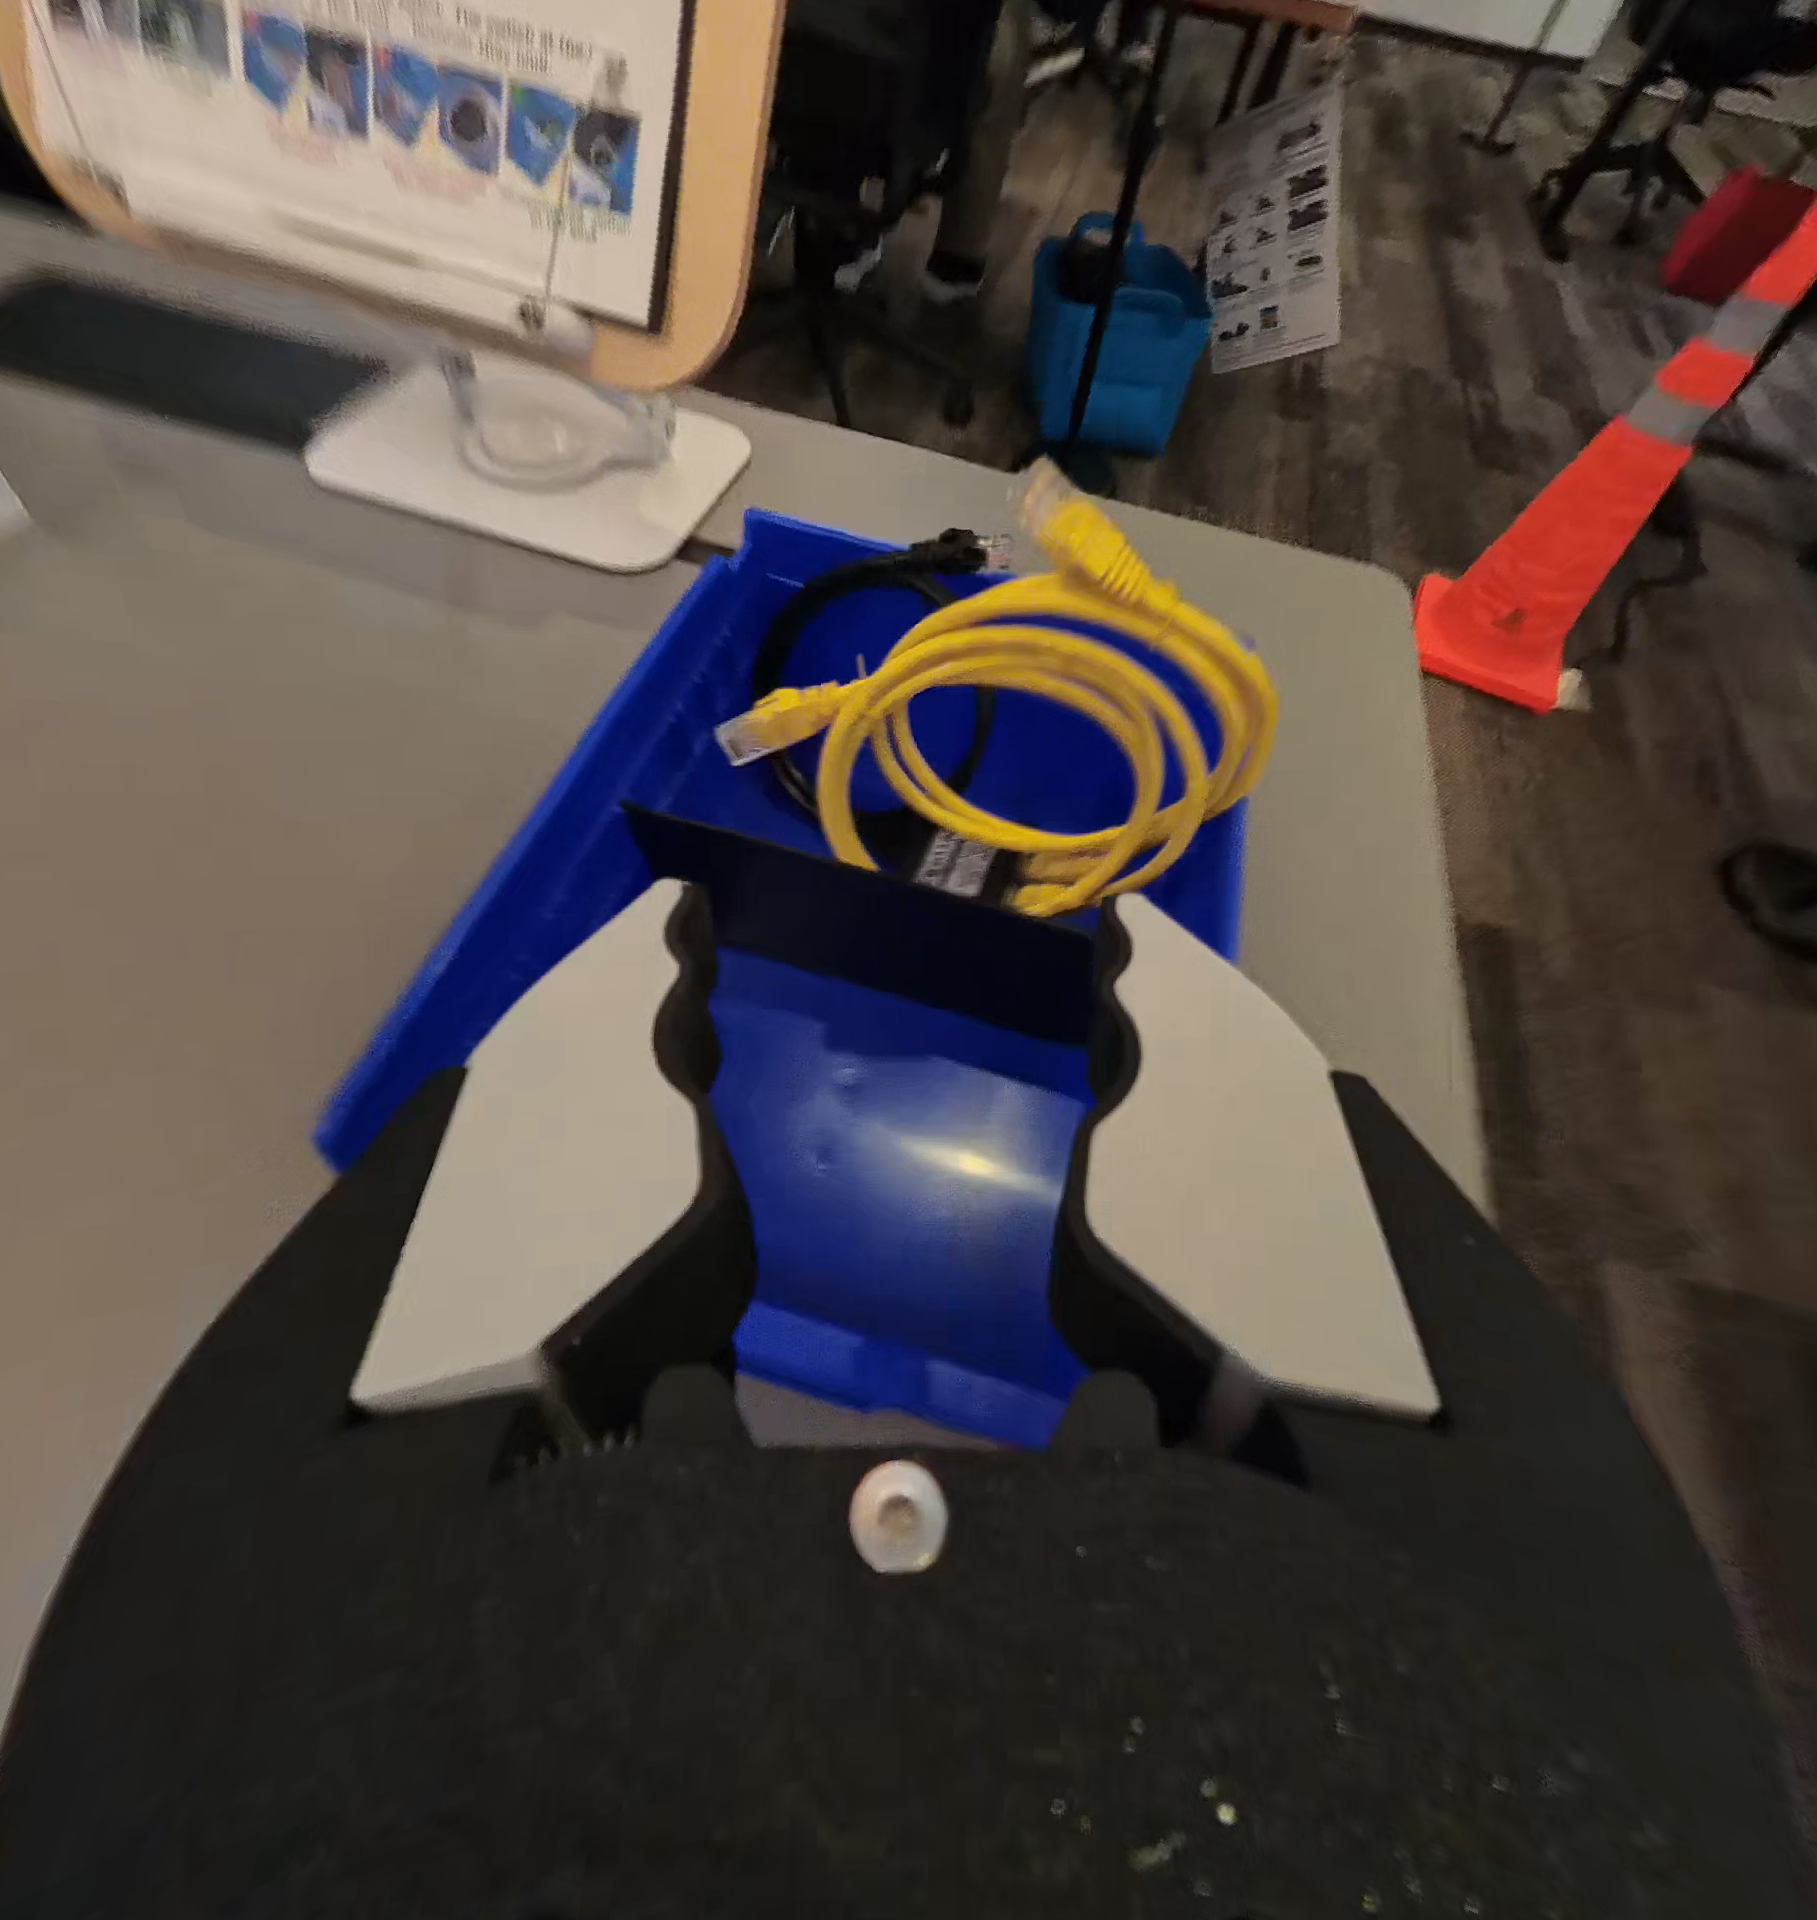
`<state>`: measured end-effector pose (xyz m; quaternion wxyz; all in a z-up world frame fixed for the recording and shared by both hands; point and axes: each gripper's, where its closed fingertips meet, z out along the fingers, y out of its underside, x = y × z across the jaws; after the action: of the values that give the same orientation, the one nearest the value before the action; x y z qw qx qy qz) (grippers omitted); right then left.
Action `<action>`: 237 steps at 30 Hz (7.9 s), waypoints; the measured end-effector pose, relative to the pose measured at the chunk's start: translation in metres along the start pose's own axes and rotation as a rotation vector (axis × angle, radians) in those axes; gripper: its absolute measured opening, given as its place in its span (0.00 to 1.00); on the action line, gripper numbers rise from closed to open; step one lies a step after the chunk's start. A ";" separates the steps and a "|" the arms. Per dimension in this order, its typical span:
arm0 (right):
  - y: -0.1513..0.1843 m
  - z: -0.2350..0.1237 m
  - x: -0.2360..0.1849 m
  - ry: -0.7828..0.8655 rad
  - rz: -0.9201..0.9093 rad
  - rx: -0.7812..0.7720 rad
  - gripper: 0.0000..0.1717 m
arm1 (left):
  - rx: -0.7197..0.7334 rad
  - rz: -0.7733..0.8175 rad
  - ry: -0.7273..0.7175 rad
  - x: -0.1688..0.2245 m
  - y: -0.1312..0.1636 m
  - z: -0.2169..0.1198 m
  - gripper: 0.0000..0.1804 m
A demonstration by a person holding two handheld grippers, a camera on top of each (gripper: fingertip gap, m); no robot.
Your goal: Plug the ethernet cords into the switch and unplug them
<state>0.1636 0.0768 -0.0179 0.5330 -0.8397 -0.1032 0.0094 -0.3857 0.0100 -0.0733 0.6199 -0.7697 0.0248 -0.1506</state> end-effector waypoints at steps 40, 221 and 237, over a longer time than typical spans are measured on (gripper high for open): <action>0.119 -0.010 -0.063 -0.040 0.103 0.101 0.41 | -0.196 0.088 -0.007 -0.007 0.045 0.012 0.29; 0.100 0.052 0.072 0.112 0.223 -0.051 0.03 | -0.333 0.452 0.100 0.386 0.105 0.204 0.07; 0.049 0.008 0.072 0.211 0.220 0.170 0.16 | -0.317 0.339 0.513 0.377 0.037 0.132 0.30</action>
<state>0.2408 0.0766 -0.0587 0.6056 -0.7943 0.0470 -0.0117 0.0137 0.0420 -0.0576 0.4826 -0.7783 0.3303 -0.2284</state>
